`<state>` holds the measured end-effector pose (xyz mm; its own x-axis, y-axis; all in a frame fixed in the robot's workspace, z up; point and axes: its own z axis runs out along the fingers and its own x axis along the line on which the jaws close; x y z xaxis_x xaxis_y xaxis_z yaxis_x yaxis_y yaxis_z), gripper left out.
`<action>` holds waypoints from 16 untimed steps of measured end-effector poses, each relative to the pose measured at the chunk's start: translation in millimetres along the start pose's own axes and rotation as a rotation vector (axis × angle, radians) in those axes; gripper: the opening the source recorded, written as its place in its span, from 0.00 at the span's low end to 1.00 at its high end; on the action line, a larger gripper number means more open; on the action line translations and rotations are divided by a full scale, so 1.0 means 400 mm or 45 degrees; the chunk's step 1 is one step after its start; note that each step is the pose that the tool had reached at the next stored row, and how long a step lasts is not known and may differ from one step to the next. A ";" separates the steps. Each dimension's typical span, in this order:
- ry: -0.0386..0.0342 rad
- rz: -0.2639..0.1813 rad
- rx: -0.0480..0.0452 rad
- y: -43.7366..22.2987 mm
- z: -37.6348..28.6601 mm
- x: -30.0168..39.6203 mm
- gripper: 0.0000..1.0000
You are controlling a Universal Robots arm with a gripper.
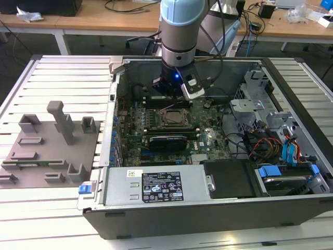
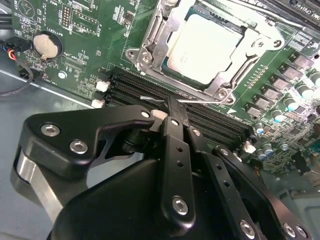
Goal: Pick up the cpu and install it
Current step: 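Install the first cpu locking lever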
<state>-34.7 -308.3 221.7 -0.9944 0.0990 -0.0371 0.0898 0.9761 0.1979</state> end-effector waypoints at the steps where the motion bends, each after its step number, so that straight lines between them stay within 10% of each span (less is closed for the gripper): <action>1: 0.0000 0.000 0.000 0.000 0.000 0.000 0.11; 3: -0.0042 0.000 -0.001 0.000 0.002 0.001 0.11; 10: -0.0752 -0.003 0.002 -0.002 0.012 0.001 0.11; 16: -0.0940 0.090 0.011 -0.006 0.028 0.008 0.11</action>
<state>-37.4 -308.0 210.1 -0.9788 0.1812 -0.0956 0.1603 0.9678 0.1941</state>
